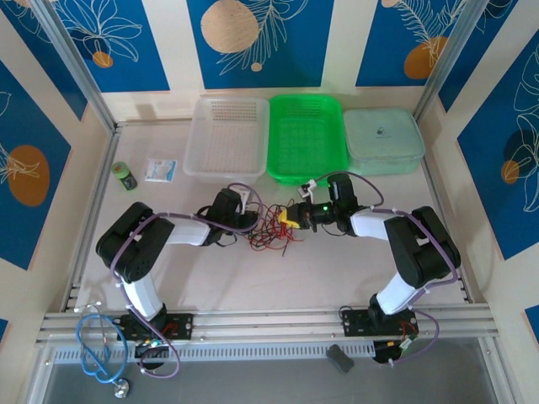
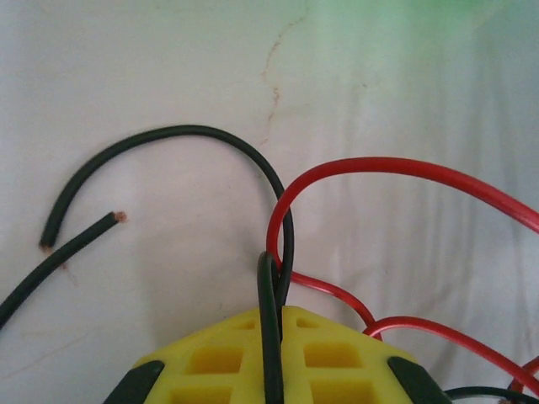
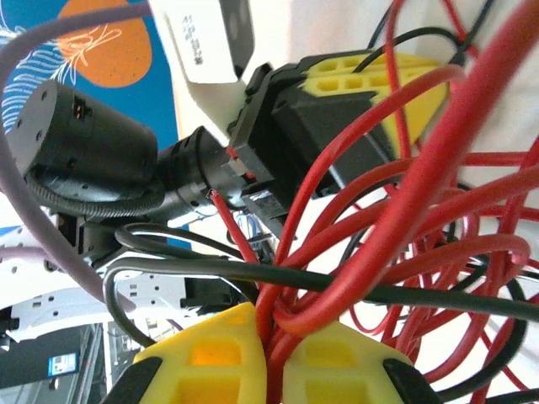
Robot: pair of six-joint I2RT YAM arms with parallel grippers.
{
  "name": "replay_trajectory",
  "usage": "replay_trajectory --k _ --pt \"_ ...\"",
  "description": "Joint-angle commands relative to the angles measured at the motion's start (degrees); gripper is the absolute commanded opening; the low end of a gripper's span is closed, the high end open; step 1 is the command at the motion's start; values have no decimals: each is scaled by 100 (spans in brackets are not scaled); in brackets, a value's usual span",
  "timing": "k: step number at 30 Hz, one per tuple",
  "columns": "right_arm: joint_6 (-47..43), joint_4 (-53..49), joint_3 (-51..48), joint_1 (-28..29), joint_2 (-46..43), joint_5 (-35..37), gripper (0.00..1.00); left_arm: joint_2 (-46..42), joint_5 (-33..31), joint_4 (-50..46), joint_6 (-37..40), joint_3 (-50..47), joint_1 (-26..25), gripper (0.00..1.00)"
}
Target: Untangle the cables
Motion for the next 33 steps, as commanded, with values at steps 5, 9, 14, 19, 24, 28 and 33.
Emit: replay_trajectory --k 5,9,14,19,24,28,33 --pt "-621 -1864 -85 -183 -910 1186 0 -1222 -1588 -1681 -32 -334 45 0" --pt "-842 -2580 -107 -205 -1307 1819 6 -1876 -1926 -2296 -59 -444 149 0" --pt "-997 -3313 -74 -202 -1383 2404 20 -2306 -2126 -2614 -68 -507 174 0" --pt "-985 -3922 -109 -187 -1405 2966 30 -2465 -2256 -2707 -33 -549 205 0" --pt "-1084 -4822 231 113 -1724 3546 38 -2561 -1939 -2641 0 -543 222 0" --pt "-1070 -5841 1132 798 -1951 4204 53 -2860 -1638 -2745 100 -398 201 27" --pt "-317 -6463 2126 1320 -1499 4471 61 -3223 -1515 -3162 289 -90 115 59"
